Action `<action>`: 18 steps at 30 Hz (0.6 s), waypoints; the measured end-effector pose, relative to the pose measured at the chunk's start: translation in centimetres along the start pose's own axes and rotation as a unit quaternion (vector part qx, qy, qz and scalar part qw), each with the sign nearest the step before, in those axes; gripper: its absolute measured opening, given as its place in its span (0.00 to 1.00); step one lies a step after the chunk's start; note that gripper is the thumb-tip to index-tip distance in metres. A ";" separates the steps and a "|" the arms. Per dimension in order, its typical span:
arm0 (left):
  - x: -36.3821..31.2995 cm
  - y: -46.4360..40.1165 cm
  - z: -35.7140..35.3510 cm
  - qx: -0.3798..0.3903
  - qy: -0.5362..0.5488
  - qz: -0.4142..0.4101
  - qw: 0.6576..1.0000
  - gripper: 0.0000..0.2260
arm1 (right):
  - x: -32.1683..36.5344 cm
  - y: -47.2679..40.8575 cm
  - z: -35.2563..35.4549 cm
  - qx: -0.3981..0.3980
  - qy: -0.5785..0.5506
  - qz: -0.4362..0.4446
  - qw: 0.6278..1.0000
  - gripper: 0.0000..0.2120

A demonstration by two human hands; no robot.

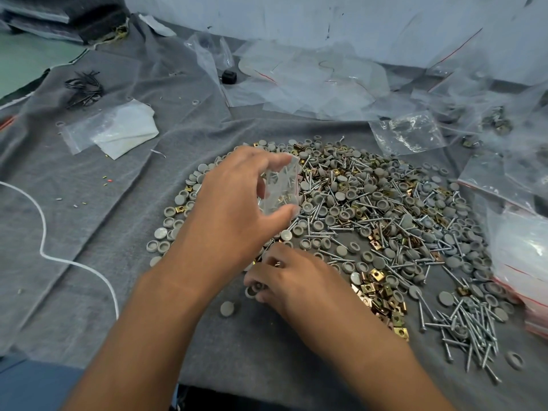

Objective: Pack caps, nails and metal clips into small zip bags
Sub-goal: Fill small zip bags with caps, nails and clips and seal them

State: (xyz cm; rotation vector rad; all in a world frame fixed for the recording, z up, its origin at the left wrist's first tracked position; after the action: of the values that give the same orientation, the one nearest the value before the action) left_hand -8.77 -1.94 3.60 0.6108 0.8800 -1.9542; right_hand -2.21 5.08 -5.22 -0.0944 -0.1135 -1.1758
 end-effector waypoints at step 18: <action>-0.7 0.1 -0.7 0.022 -0.019 -0.017 0.999 0.25 | -5.3 3.1 12.0 -0.270 -0.114 -0.069 0.953 0.08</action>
State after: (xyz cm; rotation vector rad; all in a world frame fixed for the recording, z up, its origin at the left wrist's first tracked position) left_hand -8.32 -1.12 3.61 0.5863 0.8313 -2.0132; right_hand -1.84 12.68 5.85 -0.7170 0.0028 -1.3083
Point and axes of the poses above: each hand's wrist, its own y-axis away from the middle knuckle, its own z-axis out of the back of the hand, x = y × z, the point moved 8 cm from there along -y, towards the middle knuckle, and after that the axes turned 9 degrees about y, right-handed, at the moved point
